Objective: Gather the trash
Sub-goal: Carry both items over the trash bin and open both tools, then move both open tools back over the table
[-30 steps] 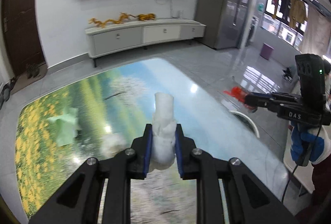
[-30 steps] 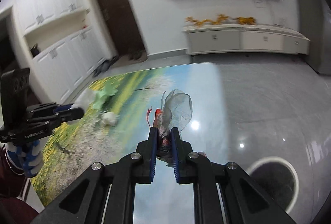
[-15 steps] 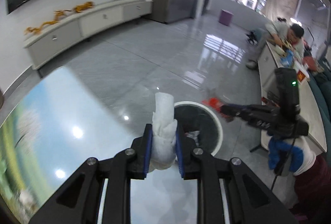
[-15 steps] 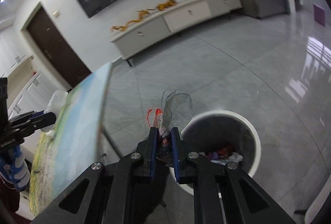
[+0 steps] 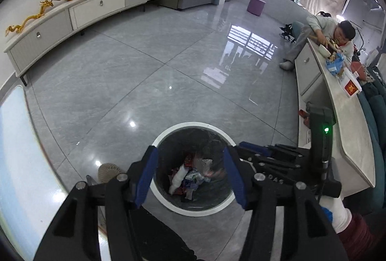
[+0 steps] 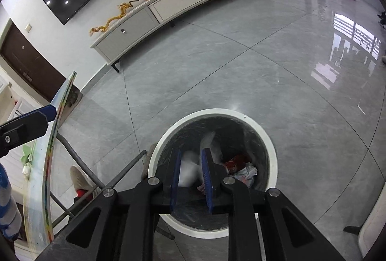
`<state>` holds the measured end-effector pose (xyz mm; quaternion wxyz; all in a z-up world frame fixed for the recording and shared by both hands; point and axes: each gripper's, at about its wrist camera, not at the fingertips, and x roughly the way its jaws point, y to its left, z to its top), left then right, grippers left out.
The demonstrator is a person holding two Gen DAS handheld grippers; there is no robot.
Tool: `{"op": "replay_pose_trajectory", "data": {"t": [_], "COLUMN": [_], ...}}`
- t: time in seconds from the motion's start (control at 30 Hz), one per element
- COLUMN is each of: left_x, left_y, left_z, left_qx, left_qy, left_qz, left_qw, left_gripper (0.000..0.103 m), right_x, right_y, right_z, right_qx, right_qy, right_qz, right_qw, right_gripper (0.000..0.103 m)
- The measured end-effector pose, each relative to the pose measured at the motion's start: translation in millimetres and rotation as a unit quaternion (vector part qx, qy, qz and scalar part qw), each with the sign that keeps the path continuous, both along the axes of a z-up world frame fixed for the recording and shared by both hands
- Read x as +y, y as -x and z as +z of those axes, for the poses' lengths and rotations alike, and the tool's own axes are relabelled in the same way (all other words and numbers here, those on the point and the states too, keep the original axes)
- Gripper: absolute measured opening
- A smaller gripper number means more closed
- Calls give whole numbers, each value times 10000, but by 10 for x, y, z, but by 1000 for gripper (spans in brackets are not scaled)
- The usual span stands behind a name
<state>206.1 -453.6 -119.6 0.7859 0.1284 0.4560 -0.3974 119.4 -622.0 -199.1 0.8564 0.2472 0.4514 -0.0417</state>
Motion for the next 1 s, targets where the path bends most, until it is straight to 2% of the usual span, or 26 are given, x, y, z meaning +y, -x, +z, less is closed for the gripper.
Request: {"op": "replay_pose_trajectory", "data": {"t": [0.07,0.13,0.23,0.33,0.4,0.47,0.5,0.57,0.63,0.7,0.9,1.0], "left_x": [67,202,478,831,1056,1330,1492,1762,2047,2327,3025,3366], "left_y": [43,107,229,343,390,452,481,531,579,635,719,744], "left_z": [45,120,287,504,614,742,810,887,972,1046,1132,1115], "left_qx": [-119,-288,-663,-1211,-1465,-1681,-1783,-1905,-2037,-2179,-2330,-2373], "left_qy": [-24,-26,-19,-56,-71,-38,-17,38,96,157,309,376], "left_qz": [74,207,427,760,985,1265,1426,1656,1915,2147,2629,2865], "left_qw": [9999,9994,9969,9897,9843,9776,9736,9676,9601,9520,9357,9274], "left_gripper": [54,54,54,54,55,55,55,57,66,67,72,76], "right_x": [6,40,132,369,542,759,861,1100,1340,1567,2217,2515], "right_y": [49,109,131,158,172,186,188,189,179,148,18,-45], "right_z": [51,155,337,656,827,1028,1104,1255,1360,1443,1631,1692], "right_qx": [-14,-73,-231,-534,-730,-951,-1036,-1189,-1291,-1349,-1435,-1461], "right_qy": [33,62,125,238,275,321,349,403,449,488,643,724], "right_qz": [-39,-38,61,321,485,681,769,1018,1244,1448,2013,2285], "right_qw": [10000,9999,9996,9978,9958,9926,9910,9868,9828,9790,9668,9598], "right_gripper": [22,23,23,23,30,58,62,62,62,62,62,68]}}
